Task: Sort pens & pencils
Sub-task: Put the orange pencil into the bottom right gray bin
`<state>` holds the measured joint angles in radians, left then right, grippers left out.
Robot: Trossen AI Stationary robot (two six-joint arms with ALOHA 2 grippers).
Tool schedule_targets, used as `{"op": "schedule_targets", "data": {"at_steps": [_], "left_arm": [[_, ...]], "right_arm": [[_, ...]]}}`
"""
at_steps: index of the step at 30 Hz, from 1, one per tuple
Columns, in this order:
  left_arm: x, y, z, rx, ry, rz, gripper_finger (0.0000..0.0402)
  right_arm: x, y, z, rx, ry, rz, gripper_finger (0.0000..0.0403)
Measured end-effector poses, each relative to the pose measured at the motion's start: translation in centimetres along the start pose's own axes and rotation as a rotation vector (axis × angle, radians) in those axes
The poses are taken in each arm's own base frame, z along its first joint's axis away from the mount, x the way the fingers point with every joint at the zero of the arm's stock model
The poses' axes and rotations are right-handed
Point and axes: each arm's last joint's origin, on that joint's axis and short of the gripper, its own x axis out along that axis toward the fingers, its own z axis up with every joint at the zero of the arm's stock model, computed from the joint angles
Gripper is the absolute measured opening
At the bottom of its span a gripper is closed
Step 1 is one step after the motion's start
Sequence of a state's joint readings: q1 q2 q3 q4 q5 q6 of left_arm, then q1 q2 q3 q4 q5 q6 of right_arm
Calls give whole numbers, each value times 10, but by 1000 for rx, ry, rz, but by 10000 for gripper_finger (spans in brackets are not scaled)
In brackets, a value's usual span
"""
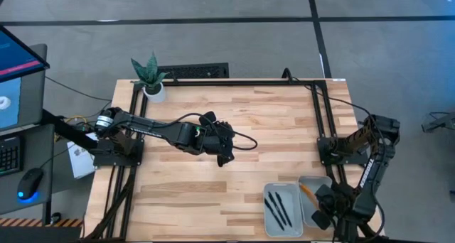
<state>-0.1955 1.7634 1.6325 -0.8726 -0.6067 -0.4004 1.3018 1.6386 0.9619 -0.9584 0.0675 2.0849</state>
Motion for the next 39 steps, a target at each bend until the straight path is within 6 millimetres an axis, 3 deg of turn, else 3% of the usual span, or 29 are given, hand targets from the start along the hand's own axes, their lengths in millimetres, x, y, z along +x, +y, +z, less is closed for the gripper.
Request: {"op": "schedule_targets", "data": {"at_steps": [20,39], "left_arm": [[0,0,0,15,0,0,187],[0,0,0,42,1,-1,187]], "right_arm": [[-9,7,7,73,-16,-15,62],[-9,11,12,103,-4,-9,212]]}}
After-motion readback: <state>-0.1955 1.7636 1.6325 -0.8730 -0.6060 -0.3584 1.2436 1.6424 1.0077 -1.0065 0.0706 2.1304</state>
